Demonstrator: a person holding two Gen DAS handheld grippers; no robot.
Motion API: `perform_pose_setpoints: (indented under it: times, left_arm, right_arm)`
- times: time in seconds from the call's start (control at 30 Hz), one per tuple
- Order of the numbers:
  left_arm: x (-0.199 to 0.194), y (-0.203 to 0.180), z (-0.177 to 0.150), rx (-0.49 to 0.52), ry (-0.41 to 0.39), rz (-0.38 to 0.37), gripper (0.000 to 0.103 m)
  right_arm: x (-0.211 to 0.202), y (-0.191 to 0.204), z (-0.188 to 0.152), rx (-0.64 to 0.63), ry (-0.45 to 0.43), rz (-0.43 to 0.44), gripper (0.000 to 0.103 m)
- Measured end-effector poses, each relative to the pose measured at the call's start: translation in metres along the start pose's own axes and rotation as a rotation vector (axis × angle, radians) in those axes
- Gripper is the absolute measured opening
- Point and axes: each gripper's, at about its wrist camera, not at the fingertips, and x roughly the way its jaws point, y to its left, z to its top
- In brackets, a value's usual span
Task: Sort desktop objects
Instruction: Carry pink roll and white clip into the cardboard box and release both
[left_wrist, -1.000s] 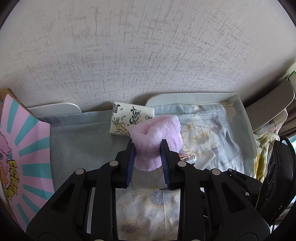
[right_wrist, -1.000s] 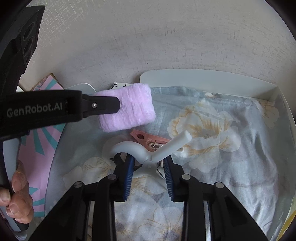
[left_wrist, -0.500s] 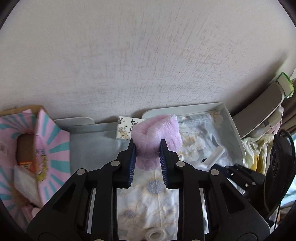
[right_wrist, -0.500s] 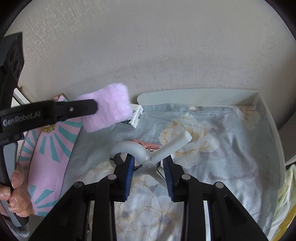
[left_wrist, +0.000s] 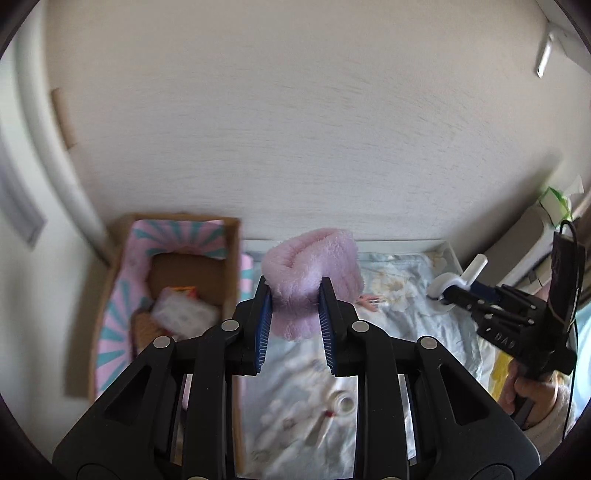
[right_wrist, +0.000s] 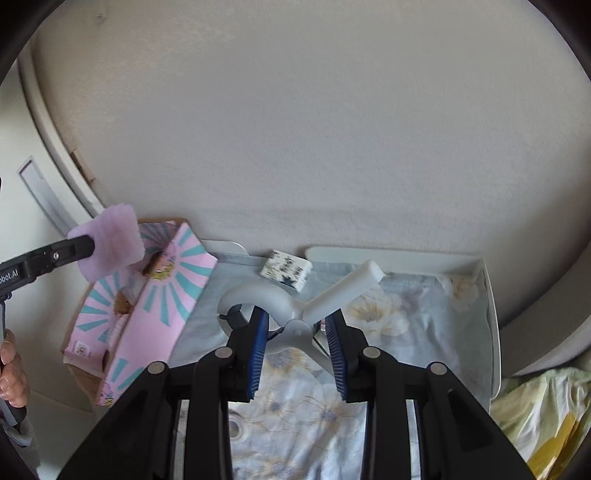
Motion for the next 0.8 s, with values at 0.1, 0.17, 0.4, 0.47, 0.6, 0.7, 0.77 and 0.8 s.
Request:
perform_pose_setpoints:
  times: [0.1,0.17,0.4,0.47,0.6,0.7,0.77,0.8]
  left_arm:
    - [-0.020,0.027,-0.011,-0.039,-0.014,0.060,0.022]
    - [-0.028,0.041,-0.019,-0.056,-0.016,0.099,0.022]
    - [-0.022,0.085,-0.061,-0.140,0.076,0.183,0.022]
    - [-0.013,0.093,-0.075,-0.162,0.107,0.196,0.022]
    - [0.002,0.107,-0.098,-0.208,0.147,0.208,0.022]
    - [0.015,0.116,-0.112,-0.214,0.192,0.242,0.022]
    - [0.021,0.122,-0.118,-0.235,0.210,0.236,0.022]
    - [0.023,0.125,-0.121,-0.247,0.217,0.231,0.022]
  right_arm:
    - [-0.004,0.019,0.008,-0.059,-0.009,0.043,0.029]
    - [-0.002,0.039,0.014,-0.115,-0.016,0.069,0.029]
    - [0.026,0.124,0.042,-0.253,0.031,0.253,0.029]
    - [0.047,0.146,0.043,-0.261,0.068,0.310,0.029]
    - [0.087,0.191,0.039,-0.339,0.152,0.320,0.029]
    - [0.113,0.217,0.032,-0.407,0.208,0.300,0.029]
    - [0.122,0.230,0.027,-0.451,0.229,0.286,0.029]
    - [0.127,0.235,0.025,-0.465,0.239,0.289,0.029]
